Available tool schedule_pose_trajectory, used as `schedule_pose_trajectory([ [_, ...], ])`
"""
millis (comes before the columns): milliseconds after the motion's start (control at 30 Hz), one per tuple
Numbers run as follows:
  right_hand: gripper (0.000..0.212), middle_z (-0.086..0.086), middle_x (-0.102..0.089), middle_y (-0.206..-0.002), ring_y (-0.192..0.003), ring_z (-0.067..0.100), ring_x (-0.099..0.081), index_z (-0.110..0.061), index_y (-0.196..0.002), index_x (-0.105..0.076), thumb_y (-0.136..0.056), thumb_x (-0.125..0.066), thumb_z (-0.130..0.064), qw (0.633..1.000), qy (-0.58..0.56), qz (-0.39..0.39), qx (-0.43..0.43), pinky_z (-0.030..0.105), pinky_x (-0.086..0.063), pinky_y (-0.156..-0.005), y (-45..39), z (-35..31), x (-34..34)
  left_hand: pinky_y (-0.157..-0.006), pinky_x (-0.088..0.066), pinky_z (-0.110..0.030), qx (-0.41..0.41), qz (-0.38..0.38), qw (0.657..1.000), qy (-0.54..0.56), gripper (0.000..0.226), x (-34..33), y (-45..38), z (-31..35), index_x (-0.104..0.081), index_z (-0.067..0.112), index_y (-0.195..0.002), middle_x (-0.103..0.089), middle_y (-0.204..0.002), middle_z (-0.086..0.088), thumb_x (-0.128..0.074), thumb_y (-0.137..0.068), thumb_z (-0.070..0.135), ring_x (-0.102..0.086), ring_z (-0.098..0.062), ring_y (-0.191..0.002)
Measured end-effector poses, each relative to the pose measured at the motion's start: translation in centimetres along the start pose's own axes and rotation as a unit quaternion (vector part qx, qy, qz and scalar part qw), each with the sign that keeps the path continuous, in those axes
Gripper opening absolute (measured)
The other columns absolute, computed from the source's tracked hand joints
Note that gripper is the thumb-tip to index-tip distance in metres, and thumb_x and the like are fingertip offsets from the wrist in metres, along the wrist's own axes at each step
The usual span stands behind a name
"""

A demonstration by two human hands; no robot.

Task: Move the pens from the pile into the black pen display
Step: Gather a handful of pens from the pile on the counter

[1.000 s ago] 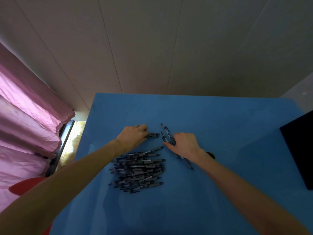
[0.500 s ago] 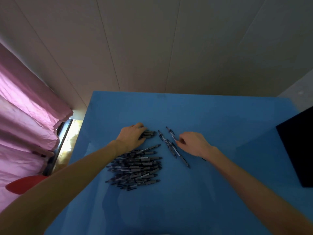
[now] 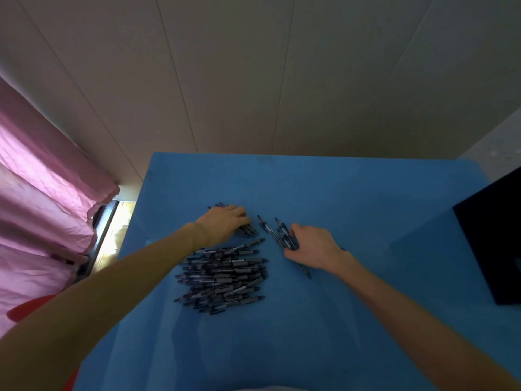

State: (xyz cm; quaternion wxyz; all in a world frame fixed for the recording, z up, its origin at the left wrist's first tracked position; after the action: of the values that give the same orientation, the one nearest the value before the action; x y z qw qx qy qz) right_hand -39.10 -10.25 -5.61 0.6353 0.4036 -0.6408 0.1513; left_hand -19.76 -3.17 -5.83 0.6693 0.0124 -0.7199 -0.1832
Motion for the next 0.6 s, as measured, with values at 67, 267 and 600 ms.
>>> schedule_pose_trajectory([
  [67, 0.038, -0.005, -0.058, -0.081, -0.070, 0.015, -0.059, -0.018, -0.104, -0.050, -0.091, -0.056, -0.053, 1.000, -0.004, 0.006, -0.020, 0.031, -0.047, -0.058, 0.2, -0.1, -0.2, -0.088, -0.052, -0.040, -0.002, 0.002, 1.000, 0.013, 0.059, -0.4, 0.2, 0.0, -0.042, 0.021, -0.152, -0.037, -0.154, -0.005, -0.046, -0.098, -0.004, -0.042, -0.031, -0.131],
  [267, 0.039, -0.002, -0.062, -0.083, -0.069, 0.017, -0.061, -0.018, -0.099, -0.048, -0.093, -0.054, -0.056, 0.995, -0.047, 0.040, -0.072, 0.031, -0.043, -0.053, 0.0, 0.2, -0.5, -0.102, -0.047, -0.043, 0.024, 0.010, 0.991, 0.129, 0.051, -0.9, 1.0, -0.1, -0.051, 0.023, -0.145, -0.040, -0.154, -0.001, -0.051, -0.096, 0.011, -0.040, -0.027, -0.136],
  [600, 0.089, 0.010, -0.051, -0.118, -0.074, 0.022, -0.058, -0.019, -0.160, -0.009, -0.095, -0.045, -0.068, 0.995, 0.036, 0.077, -0.046, 0.032, -0.046, -0.052, -3.1, -2.1, 0.0, -0.110, -0.040, -0.055, 0.356, 0.042, 0.887, 0.292, 0.085, -1.4, 1.7, -4.3, -0.012, 0.018, -0.161, -0.012, -0.167, -0.012, -0.047, -0.099, 0.062, -0.021, -0.037, -0.150],
])
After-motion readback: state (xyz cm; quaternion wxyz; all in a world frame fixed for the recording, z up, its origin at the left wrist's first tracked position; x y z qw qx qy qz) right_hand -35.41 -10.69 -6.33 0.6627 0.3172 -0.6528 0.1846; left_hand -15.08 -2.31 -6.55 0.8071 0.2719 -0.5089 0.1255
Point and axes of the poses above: each hand's wrist, its own y-axis away from the middle knuckle, its own x-axis out of the back of the hand, z = x × y, the point moved 8 cm from there along -y, towards the middle knuckle
